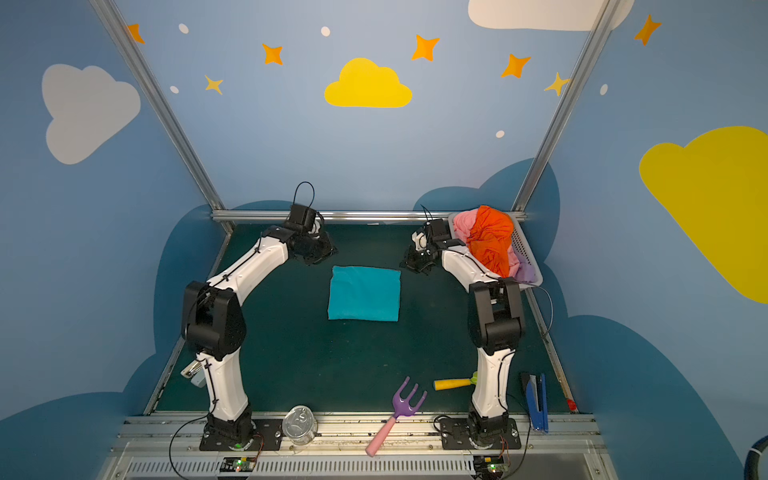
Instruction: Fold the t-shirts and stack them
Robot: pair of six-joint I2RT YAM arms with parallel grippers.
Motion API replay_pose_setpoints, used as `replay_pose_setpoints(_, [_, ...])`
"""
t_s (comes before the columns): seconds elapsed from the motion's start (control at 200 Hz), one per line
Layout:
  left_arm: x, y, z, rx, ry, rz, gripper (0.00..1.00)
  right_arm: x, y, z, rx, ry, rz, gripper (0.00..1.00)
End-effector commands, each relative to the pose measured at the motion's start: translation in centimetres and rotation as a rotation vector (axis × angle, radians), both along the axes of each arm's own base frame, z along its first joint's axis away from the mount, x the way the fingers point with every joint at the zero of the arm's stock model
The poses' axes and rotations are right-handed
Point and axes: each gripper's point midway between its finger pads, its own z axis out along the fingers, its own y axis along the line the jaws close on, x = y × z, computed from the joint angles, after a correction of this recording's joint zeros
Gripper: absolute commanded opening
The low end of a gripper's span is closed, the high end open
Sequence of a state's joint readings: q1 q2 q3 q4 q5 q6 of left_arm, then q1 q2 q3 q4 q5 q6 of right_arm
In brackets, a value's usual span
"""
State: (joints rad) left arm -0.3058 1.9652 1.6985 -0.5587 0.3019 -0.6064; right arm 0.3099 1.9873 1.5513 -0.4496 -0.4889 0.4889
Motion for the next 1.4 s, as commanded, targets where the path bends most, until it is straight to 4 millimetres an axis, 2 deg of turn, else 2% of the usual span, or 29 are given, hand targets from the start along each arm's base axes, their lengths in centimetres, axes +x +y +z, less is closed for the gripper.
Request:
replay_pose_setpoints(0.0, [-1.2, -0.6, -6.4, 0.024, 0.12, -0.014, 0.23, -1.4, 0.9, -3.8, -0.026, 0.074, 0.028, 0.0])
replay_pose_setpoints(0.13, [-0.3, -0.2, -9.2, 0.048, 0.167, -0.007, 0.2, -0.6, 1.5, -6.6, 0.014, 0.143, 0.028, 0.0])
replay_pose_setpoints(0.285, [3.1, 2.2, -11.3, 0.079, 0.172, 0.033, 0.19, 2.6, -0.5, -9.9, 0.031, 0.19, -0.039, 0.0])
replay_pose_setpoints(0.421, [6.1, 4.3, -12.9, 0.039, 0.194, 0.071, 0.19, 5.2, -1.6, -11.1, 0.06, 0.215, -0.072, 0.0])
replay_pose_setpoints(0.501, [6.9, 4.4, -13.5, -0.047, 0.212, 0.076, 0.2, 6.0, -1.7, -11.5, 0.067, 0.218, -0.081, 0.0])
replay_pose_setpoints(0.591, [7.1, 4.0, -13.2, -0.11, 0.221, 0.073, 0.25, 6.2, -1.8, -11.6, 0.071, 0.223, -0.087, 0.0])
replay_pose_setpoints(0.711, [6.2, 3.2, -11.8, -0.147, 0.214, 0.06, 0.32, 5.7, -1.6, -11.1, 0.078, 0.223, -0.087, 0.0])
replay_pose_setpoints(0.811, [4.1, 2.0, -10.8, -0.168, 0.228, 0.05, 0.32, 5.1, -1.8, -9.5, 0.06, 0.189, -0.087, 0.0])
replay_pose_setpoints(0.981, [-2.8, -2.3, -10.5, -0.186, 0.265, -0.017, 0.29, 3.6, -2.2, -5.1, 0.007, 0.101, -0.08, 0.0])
replay_pose_setpoints(1.056, [-6.5, -3.8, -11.2, -0.188, 0.304, -0.051, 0.28, 2.7, -2.6, -3.0, -0.023, 0.056, -0.083, 0.0])
replay_pose_setpoints(1.131, [-8.6, -3.3, -11.1, -0.138, 0.321, -0.05, 0.27, 1.8, -2.8, -1.2, -0.045, 0.012, -0.08, 0.0])
replay_pose_setpoints(1.192, [-8.9, -1.5, -10.4, -0.064, 0.308, -0.018, 0.27, 0.9, -2.7, -0.4, -0.062, -0.008, -0.064, 0.0])
replay_pose_setpoints(1.282, [-7.9, 0.9, -8.2, 0.0, 0.266, 0.031, 0.27, -0.8, -2.0, -0.1, -0.079, -0.022, -0.025, 0.0])
replay_pose_setpoints(1.397, [-6.3, 0.5, -5.3, -0.027, 0.196, 0.031, 0.28, -2.7, -1.5, -1.1, -0.093, -0.005, 0.012, 0.0])
